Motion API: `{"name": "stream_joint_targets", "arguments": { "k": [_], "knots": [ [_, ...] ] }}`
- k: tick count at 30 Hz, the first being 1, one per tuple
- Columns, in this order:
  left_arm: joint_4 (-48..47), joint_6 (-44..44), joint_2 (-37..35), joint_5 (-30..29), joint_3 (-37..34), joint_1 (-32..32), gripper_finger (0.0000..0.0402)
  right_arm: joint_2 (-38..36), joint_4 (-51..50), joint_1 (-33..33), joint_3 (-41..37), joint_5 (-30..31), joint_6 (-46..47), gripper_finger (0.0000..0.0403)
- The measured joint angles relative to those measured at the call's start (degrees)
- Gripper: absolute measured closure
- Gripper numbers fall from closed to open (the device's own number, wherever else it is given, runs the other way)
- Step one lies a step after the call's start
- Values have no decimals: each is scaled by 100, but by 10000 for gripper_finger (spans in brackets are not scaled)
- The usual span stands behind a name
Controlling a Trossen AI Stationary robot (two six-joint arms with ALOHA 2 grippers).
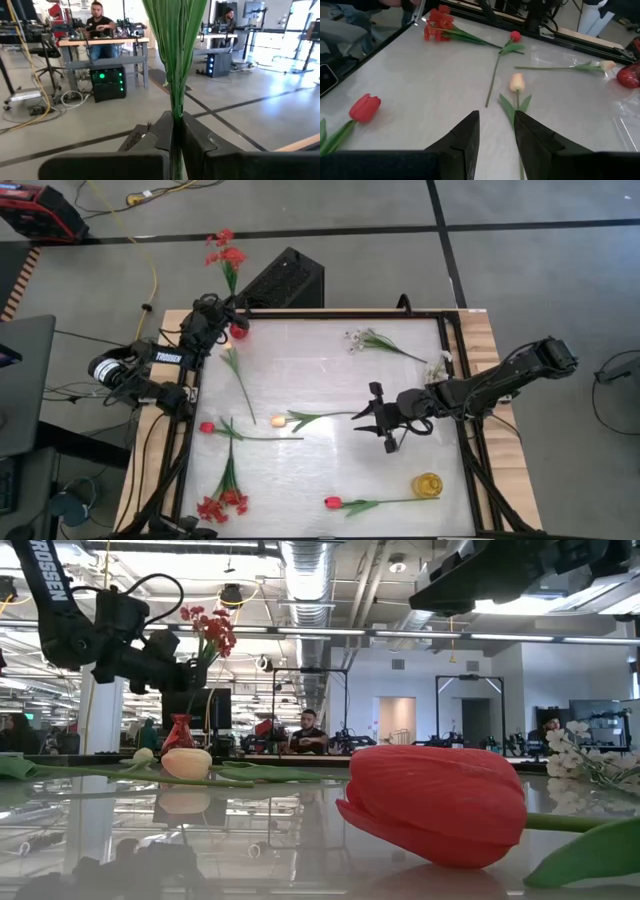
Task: Sort flowers into vase by color
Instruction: Put the top red flower into the transparent red vase, then put the red flower into the transparent red vase
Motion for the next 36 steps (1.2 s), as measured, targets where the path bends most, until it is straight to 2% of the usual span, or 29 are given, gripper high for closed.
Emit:
{"name": "stream_joint_targets", "arguments": {
  "k": [12,17,21,24,32,36],
  "knots": [
    [-534,-383,-79,-236,-4,-4,313,0,5,73,0,2,-2,256],
    [-1233,-359,-381,115,-4,-2,291,0,5,74,0,2,-2,256],
    [-1820,-171,-903,933,-7,-2,284,0,5,75,0,2,-4,256],
    [-2415,-233,-1444,1251,-7,-7,284,0,5,74,0,4,-4,256],
    [-4370,-233,-2953,1224,-7,-27,297,0,9,75,0,4,72,256],
    [-5084,83,-3531,846,-7,-26,298,0,17,73,0,4,90,256]
  ]
}}
